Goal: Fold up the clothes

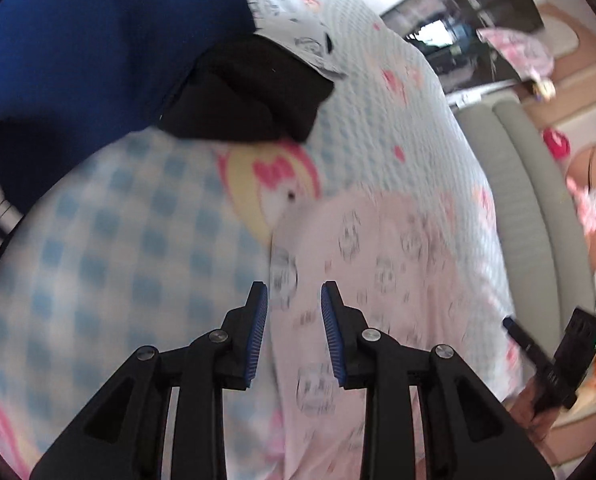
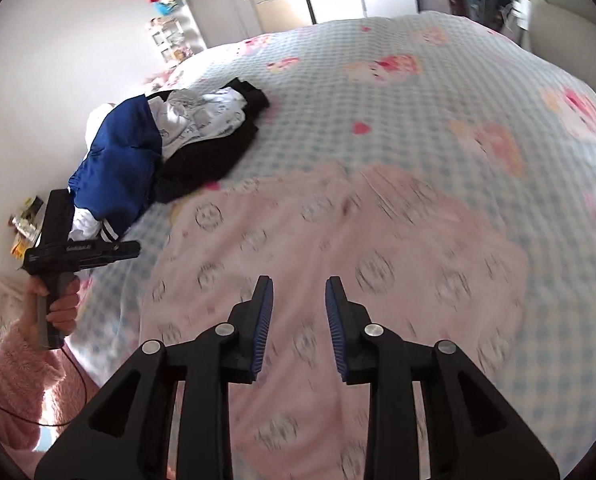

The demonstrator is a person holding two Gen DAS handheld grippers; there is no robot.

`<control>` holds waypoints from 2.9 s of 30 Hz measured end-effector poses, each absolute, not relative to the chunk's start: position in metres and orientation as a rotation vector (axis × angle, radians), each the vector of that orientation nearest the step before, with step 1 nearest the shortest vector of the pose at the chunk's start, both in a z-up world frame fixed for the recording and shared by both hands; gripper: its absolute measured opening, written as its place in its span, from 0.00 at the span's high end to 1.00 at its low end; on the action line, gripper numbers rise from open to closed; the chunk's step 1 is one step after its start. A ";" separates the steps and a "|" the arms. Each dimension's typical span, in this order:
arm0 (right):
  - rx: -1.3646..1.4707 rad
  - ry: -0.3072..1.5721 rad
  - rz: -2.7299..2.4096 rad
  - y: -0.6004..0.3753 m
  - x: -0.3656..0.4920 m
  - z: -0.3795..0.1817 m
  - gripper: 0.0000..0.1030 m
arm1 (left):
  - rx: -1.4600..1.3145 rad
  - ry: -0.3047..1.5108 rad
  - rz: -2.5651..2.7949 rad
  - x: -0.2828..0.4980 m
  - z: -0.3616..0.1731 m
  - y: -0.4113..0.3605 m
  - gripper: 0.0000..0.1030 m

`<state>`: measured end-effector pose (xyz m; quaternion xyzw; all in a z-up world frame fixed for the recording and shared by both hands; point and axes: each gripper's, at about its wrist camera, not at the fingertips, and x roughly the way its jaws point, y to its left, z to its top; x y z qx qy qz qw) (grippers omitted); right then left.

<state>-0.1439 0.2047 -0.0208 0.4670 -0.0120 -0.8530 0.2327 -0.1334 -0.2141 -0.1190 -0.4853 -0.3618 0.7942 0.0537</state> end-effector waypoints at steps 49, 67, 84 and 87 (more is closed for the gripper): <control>1.577 -0.038 -2.327 0.142 -0.310 -0.153 0.68 | -1.433 -0.968 2.469 -0.201 -0.134 -0.142 0.93; 1.474 -0.100 -2.350 0.151 -0.306 -0.129 0.73 | -1.415 -1.297 2.476 -0.175 -0.141 -0.213 0.57; 1.290 -0.093 -2.342 0.124 -0.311 -0.112 0.95 | -1.256 -0.299 2.902 -0.190 -0.069 -0.144 0.90; 1.221 -0.062 -2.391 0.123 -0.310 -0.107 0.94 | -1.300 -0.157 2.922 -0.198 -0.081 -0.147 0.89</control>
